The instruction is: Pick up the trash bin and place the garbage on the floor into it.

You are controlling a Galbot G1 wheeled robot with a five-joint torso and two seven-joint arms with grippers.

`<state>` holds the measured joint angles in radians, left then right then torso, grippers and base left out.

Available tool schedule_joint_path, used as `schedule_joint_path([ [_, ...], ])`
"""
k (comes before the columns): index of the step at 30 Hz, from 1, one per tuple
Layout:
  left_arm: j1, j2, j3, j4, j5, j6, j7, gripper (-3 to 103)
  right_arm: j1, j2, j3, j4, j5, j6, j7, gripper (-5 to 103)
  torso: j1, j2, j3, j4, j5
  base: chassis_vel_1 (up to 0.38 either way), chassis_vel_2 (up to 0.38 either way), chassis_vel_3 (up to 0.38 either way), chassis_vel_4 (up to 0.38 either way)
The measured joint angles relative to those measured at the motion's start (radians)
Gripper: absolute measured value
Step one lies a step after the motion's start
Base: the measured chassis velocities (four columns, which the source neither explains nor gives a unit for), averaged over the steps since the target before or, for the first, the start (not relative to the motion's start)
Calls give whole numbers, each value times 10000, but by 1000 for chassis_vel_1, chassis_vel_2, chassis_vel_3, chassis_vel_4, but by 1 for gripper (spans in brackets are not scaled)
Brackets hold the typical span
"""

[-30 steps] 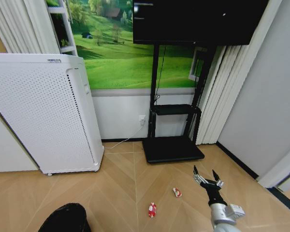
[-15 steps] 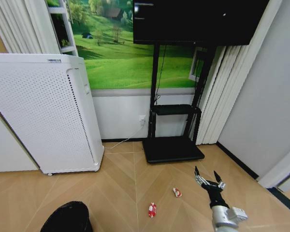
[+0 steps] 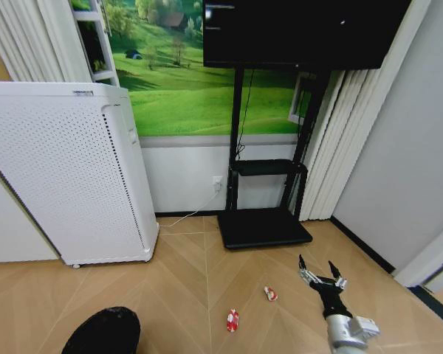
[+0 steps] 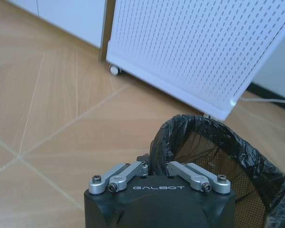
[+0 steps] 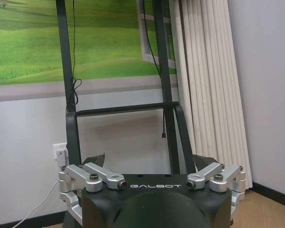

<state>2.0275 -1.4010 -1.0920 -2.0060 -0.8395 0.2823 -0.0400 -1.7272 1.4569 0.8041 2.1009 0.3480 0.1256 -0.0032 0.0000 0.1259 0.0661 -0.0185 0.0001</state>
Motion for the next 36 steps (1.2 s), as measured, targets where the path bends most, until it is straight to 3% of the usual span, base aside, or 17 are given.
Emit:
schedule_joint_path([
  [8,80,-267,-247,-480,1631,-1177,930,7,-183,-71,-377,-228,-791,22,-195,100,0,1,1,1,-1,60,53,-55,-47],
  [14,57,-345,-248,-989,1751,-1295,960,7,-134,-201,-763,-622,-1324,20,-285,100,0,2,1,0,1,197,178,-176,-173],
  [20,46,-371,-275,-1396,1575,-1318,940,7,154,-474,-1131,-1068,-1227,-6,-247,100,0,3,1,-1,-2,245,233,-241,-246],
  [26,-109,-305,-466,-1547,1269,-1468,934,7,752,-1130,-1855,-2312,-1372,-1092,-313,100,0,3,2,-3,-15,228,175,-214,-217],
  [29,-138,-296,-582,-1713,1053,-1494,933,7,1189,-1429,-2596,-3331,-1389,-1942,-114,100,0,2,3,6,3,63,33,-41,-68],
  [36,-41,-404,-542,-2026,1042,-1621,1031,7,1955,-1559,-3006,-5167,-1614,-2505,183,100,0,2,3,-2,2,-47,-31,49,39],
])
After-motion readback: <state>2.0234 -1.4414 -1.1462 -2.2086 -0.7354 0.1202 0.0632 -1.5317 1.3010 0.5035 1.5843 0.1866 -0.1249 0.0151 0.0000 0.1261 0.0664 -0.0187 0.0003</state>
